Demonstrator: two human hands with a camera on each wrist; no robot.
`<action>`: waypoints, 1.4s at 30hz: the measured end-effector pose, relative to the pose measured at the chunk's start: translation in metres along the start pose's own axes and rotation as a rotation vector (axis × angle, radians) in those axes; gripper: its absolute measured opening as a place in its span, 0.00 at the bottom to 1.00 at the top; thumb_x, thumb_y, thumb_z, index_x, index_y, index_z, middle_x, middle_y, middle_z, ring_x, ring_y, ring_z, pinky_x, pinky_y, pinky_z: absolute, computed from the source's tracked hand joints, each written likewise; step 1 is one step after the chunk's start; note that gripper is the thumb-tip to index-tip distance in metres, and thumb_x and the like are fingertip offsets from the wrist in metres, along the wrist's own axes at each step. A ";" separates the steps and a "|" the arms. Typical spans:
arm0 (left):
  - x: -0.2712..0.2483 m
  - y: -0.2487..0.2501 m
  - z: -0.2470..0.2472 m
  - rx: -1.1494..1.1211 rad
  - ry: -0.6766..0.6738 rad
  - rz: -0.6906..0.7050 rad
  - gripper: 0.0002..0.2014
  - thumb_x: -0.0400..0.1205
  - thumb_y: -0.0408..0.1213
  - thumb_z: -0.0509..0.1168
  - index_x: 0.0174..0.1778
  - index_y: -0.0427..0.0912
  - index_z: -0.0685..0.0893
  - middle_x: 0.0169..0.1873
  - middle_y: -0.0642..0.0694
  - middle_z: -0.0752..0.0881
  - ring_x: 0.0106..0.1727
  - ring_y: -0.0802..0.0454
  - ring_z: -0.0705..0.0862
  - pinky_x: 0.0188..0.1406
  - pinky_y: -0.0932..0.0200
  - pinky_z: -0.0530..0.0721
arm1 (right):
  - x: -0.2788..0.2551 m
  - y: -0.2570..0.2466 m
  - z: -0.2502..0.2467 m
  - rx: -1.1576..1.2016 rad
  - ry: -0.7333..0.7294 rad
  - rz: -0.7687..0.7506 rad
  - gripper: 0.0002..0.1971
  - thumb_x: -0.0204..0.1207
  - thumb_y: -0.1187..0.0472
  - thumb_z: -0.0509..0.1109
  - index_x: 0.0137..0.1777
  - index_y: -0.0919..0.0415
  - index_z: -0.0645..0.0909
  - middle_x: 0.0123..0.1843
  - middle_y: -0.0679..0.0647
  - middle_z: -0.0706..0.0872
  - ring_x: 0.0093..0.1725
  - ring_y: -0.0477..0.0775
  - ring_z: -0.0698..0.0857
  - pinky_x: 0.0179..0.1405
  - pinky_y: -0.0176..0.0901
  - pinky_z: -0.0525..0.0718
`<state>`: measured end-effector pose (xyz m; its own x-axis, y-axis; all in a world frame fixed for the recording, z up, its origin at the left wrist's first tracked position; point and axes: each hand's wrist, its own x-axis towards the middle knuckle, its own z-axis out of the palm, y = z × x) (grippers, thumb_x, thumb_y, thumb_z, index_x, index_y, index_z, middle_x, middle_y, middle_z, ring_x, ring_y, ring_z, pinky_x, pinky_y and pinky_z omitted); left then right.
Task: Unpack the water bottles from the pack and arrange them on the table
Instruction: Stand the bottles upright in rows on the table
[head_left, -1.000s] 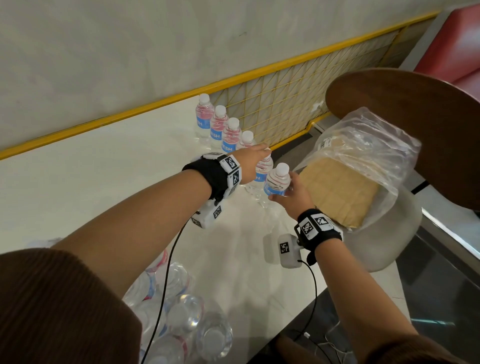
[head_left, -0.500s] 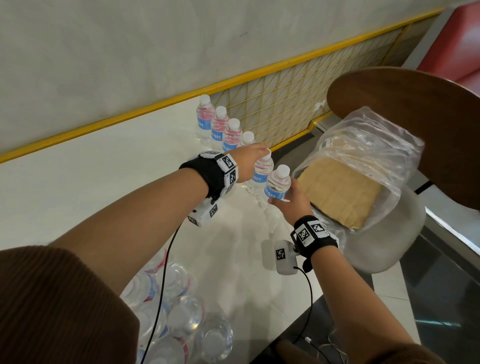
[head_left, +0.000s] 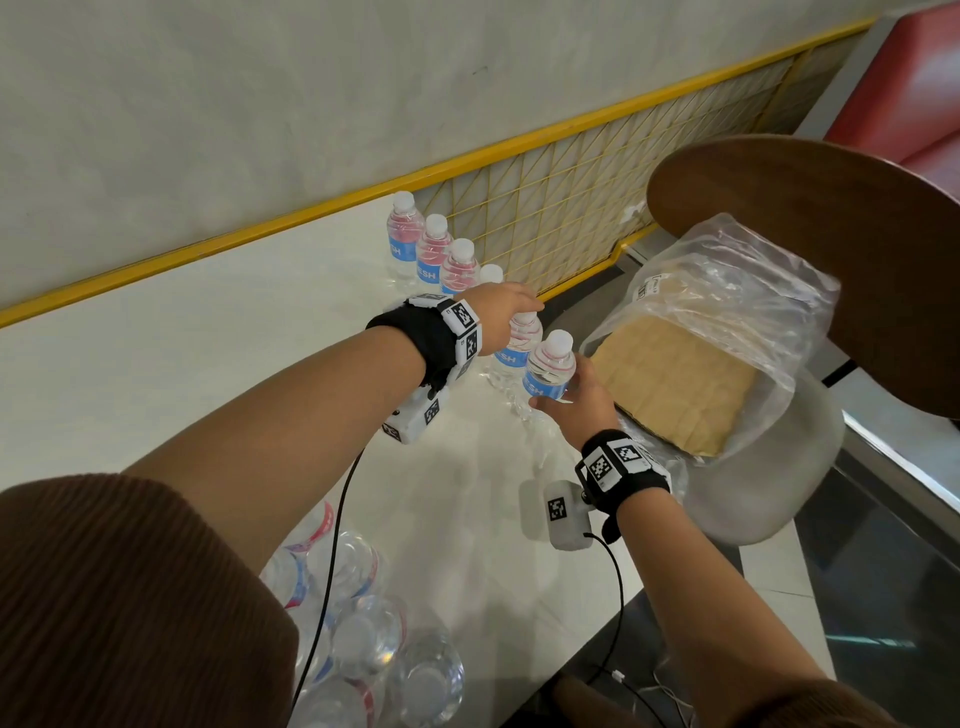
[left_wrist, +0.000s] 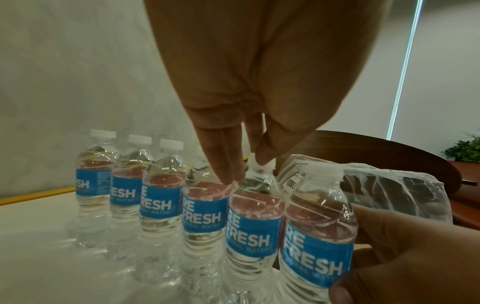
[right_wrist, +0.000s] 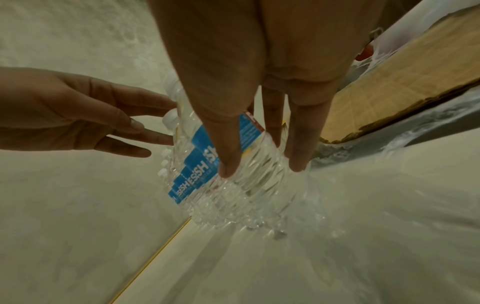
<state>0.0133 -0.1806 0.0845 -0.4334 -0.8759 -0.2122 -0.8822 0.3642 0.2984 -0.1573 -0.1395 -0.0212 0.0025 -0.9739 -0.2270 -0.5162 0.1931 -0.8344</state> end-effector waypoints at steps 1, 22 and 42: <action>0.000 -0.001 0.000 0.001 0.000 0.000 0.31 0.81 0.22 0.59 0.81 0.43 0.64 0.81 0.46 0.62 0.81 0.48 0.63 0.76 0.60 0.63 | 0.000 0.000 0.001 -0.002 0.003 0.002 0.37 0.68 0.65 0.79 0.75 0.55 0.66 0.72 0.55 0.78 0.69 0.57 0.79 0.62 0.44 0.77; -0.036 0.007 -0.012 0.012 -0.081 -0.052 0.27 0.83 0.30 0.59 0.80 0.43 0.65 0.81 0.41 0.60 0.81 0.43 0.63 0.77 0.52 0.64 | -0.016 -0.002 -0.009 -0.073 -0.078 0.032 0.42 0.68 0.66 0.79 0.78 0.60 0.61 0.74 0.58 0.74 0.71 0.59 0.75 0.69 0.50 0.76; -0.219 0.035 0.011 0.108 -0.657 -0.098 0.31 0.75 0.60 0.68 0.71 0.48 0.77 0.67 0.51 0.80 0.65 0.52 0.79 0.55 0.61 0.73 | -0.184 -0.118 0.029 -0.682 -0.988 -0.320 0.12 0.72 0.45 0.73 0.42 0.53 0.83 0.40 0.54 0.85 0.37 0.45 0.79 0.41 0.37 0.76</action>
<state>0.0753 0.0271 0.1311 -0.3423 -0.5446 -0.7656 -0.9218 0.3524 0.1615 -0.0717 0.0200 0.1044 0.7014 -0.4014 -0.5890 -0.7123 -0.4256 -0.5581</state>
